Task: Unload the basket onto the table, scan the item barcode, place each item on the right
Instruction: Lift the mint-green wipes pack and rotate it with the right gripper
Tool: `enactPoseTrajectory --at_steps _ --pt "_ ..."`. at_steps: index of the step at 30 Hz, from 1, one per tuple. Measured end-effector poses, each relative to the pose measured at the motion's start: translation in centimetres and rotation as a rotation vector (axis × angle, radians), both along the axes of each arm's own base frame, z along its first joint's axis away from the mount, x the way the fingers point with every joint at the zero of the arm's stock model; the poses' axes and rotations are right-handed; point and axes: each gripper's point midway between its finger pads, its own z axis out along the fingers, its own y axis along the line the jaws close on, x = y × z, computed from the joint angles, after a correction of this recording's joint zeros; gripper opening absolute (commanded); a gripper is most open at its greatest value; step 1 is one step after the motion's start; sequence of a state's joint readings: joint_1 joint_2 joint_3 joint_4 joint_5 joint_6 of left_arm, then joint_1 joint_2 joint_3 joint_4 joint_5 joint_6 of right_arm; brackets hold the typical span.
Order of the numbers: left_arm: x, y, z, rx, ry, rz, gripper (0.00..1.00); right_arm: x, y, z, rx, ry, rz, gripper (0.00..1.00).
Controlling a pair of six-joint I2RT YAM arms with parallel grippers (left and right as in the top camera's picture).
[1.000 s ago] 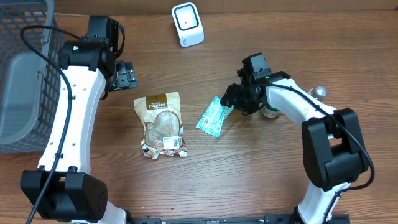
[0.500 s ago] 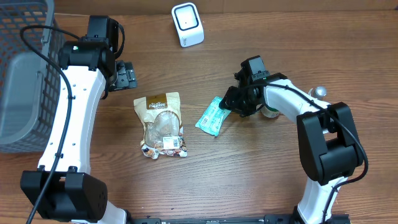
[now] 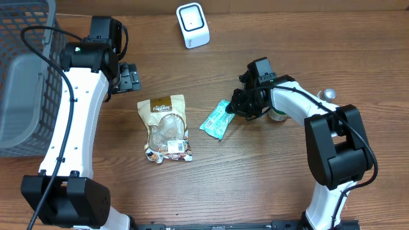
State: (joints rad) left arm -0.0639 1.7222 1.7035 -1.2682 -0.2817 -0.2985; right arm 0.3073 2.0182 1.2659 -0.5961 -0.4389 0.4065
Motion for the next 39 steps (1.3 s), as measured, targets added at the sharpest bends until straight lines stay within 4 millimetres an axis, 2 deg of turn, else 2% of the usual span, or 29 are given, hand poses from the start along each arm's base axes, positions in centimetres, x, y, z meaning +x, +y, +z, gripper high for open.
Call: enactPoseTrajectory --at_steps 6,9,21,27,29,32,36,39 --pt "0.0 0.0 0.0 0.0 0.0 0.0 0.99 0.0 -0.1 -0.1 -0.004 -0.001 0.003 0.2" --pt "0.0 0.0 0.0 0.0 0.0 0.0 0.99 0.0 0.0 -0.1 -0.004 -0.005 0.007 0.04" --pt "0.0 0.0 0.0 0.0 0.0 0.0 1.0 -0.6 0.2 0.3 0.044 0.017 0.039 0.04" --pt "0.0 0.0 0.0 0.0 0.0 0.0 0.99 -0.5 -1.1 0.9 0.081 0.028 0.033 0.04" --pt "0.0 0.0 0.0 0.0 0.0 0.0 1.0 -0.1 -1.4 1.8 0.102 0.004 0.036 0.04" --pt "0.0 0.0 0.0 0.0 0.0 0.0 1.0 0.2 -1.1 4.4 0.154 -0.055 0.059 0.04" --pt "0.0 0.0 0.0 0.0 0.0 0.0 1.0 -0.6 -0.7 8.0 0.202 -0.099 0.088 0.04" --pt "0.0 0.0 0.0 0.0 0.0 0.0 0.99 -1.3 -0.7 9.0 0.211 -0.094 0.095 0.04"
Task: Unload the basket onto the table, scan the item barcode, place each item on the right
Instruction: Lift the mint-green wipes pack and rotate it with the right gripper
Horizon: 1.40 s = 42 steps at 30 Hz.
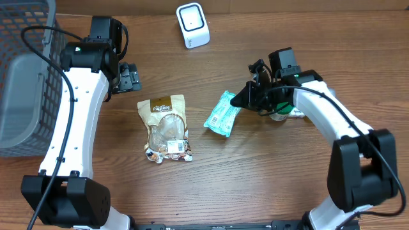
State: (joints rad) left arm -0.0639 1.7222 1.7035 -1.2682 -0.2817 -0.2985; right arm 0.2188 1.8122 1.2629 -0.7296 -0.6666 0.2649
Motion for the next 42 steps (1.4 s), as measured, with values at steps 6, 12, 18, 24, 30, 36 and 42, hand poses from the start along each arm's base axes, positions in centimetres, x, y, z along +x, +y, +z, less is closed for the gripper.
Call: enactPoseTrajectory --at_steps 6,12,18,24,30,36,42 --pt "0.0 0.0 0.0 0.0 0.0 0.0 1.0 -1.5 -0.2 1.1 -0.001 0.014 0.029 0.04" --pt "0.0 0.0 0.0 0.0 0.0 0.0 1.0 -2.0 -0.2 2.4 0.009 -0.011 0.044 0.04" --pt "0.0 0.0 0.0 0.0 0.0 0.0 1.0 -2.2 0.1 3.9 0.034 -0.043 0.054 0.04" --pt "0.0 0.0 0.0 0.0 0.0 0.0 0.99 -2.7 0.1 4.8 0.044 -0.054 0.057 0.04" --pt "0.0 0.0 0.0 0.0 0.0 0.0 1.0 -3.1 0.5 5.9 0.081 -0.071 0.083 0.04" --pt "0.0 0.0 0.0 0.0 0.0 0.0 1.0 -3.4 0.8 6.9 0.112 -0.091 0.101 0.04" --pt "0.0 0.0 0.0 0.0 0.0 0.0 1.0 -3.6 0.9 7.0 0.12 -0.086 0.104 0.04"
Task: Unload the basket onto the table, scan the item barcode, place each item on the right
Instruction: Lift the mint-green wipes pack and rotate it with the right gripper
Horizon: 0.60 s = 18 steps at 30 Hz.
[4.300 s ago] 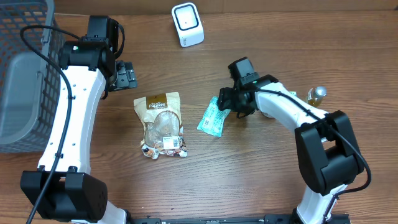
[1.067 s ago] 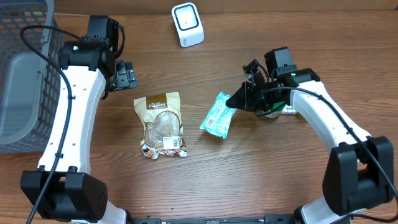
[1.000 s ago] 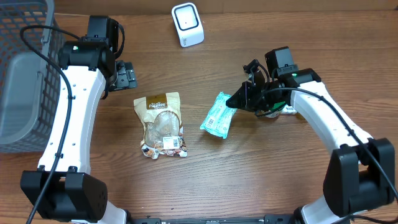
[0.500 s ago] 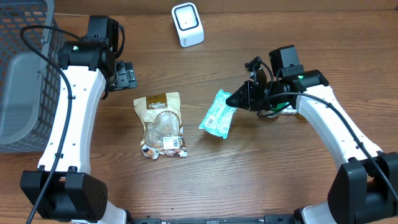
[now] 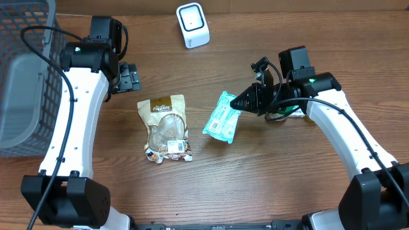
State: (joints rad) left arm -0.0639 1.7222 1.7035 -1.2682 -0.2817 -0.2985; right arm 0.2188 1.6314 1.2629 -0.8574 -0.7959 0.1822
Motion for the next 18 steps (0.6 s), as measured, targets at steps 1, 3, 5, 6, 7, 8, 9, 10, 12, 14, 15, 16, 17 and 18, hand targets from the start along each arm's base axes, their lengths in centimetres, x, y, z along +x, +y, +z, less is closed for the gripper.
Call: enactPoseTrajectory --at_steps 1,3,5,6,7,8,9,10,12,14,15,16,17,18 --pt "0.0 0.0 0.0 0.0 0.0 0.0 1.0 -0.01 0.0 0.0 0.0 0.0 0.0 0.04" --pt "0.0 0.0 0.0 0.0 0.0 0.0 1.0 -0.01 0.01 0.01 0.001 0.0 0.0 0.04" --pt "0.0 0.0 0.0 0.0 0.0 0.0 1.0 -0.07 0.0 -0.01 0.0 0.004 0.0 0.04" --pt "0.0 0.0 0.0 0.0 0.0 0.0 1.0 -0.1 -0.01 -0.03 0.0 0.005 0.001 0.04" --pt "0.0 0.0 0.0 0.0 0.0 0.0 1.0 -0.14 -0.01 -0.04 0.0 0.008 0.0 0.04" --pt "0.0 0.0 0.0 0.0 0.0 0.0 1.0 -0.14 -0.01 -0.04 0.0 0.008 0.001 0.04" --pt "0.01 0.0 0.0 0.0 0.0 0.0 1.0 -0.14 -0.02 -0.04 -0.001 0.008 0.0 0.04" --pt "0.0 0.0 0.0 0.0 0.0 0.0 1.0 -0.14 -0.02 -0.04 -0.001 0.008 0.0 0.04" --pt "0.0 0.0 0.0 0.0 0.0 0.0 1.0 -0.14 -0.01 -0.04 0.0 0.007 0.001 0.04" --pt "0.0 0.0 0.0 0.0 0.0 0.0 1.0 -0.16 0.01 -0.01 0.002 0.008 0.002 0.04" --pt "0.01 0.0 0.0 0.0 0.0 0.0 1.0 -0.2 0.05 0.03 0.005 0.009 0.003 0.04" --pt "0.0 0.0 0.0 0.0 0.0 0.0 1.0 -0.21 0.09 0.07 0.008 0.009 0.005 0.04" --pt "0.0 0.0 0.0 0.0 0.0 0.0 1.0 -0.22 0.11 0.11 0.011 0.01 0.006 0.04" --pt "0.0 0.0 0.0 0.0 0.0 0.0 1.0 -0.23 0.15 0.15 0.014 0.01 0.006 0.04"
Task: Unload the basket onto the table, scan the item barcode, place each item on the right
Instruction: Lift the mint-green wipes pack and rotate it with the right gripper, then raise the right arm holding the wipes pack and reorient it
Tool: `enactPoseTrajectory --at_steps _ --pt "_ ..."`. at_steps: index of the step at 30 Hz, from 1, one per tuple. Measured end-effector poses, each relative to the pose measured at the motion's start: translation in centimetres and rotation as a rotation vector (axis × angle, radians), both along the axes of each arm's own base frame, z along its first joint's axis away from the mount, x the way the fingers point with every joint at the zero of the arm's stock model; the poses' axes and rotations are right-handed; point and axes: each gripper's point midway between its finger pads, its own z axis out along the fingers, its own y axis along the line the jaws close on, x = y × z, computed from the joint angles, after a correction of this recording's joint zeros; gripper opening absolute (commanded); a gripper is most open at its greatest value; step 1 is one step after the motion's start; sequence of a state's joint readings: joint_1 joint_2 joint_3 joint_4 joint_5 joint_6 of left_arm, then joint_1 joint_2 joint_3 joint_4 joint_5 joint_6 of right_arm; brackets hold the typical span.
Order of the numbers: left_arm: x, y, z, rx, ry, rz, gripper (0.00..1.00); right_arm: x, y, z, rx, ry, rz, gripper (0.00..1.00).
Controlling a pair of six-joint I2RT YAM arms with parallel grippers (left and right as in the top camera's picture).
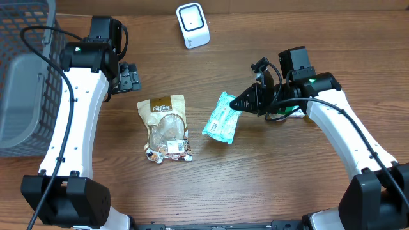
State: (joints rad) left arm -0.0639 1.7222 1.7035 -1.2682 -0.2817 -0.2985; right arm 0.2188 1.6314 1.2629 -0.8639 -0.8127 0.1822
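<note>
My right gripper is shut on the upper right end of a teal packet. The packet hangs tilted just right of the table's centre, its printed white panel facing up. The white barcode scanner stands at the far edge, well up and to the left of the packet. A brown snack pouch lies flat at mid-table. My left gripper hovers open above the table, just beyond that pouch, with nothing in it.
A grey wire basket fills the left edge of the table. A small green and white item sits partly hidden under my right arm. A round silver object shows behind that arm.
At first my right gripper was at the right end of the teal packet, which lay on the table. Then the arm stood further right, holding the packet. At the last earlier moment the packet hung tilted from the gripper, and it has stayed there. The left arm never moved.
</note>
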Motion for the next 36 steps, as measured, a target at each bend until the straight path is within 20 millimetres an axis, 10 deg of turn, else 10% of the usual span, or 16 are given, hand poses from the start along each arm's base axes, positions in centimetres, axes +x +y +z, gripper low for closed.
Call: enactPoseTrajectory --at_steps 36 --pt "0.0 0.0 0.0 0.0 0.0 0.0 1.0 -1.2 2.1 3.3 0.225 0.101 0.035 0.04"
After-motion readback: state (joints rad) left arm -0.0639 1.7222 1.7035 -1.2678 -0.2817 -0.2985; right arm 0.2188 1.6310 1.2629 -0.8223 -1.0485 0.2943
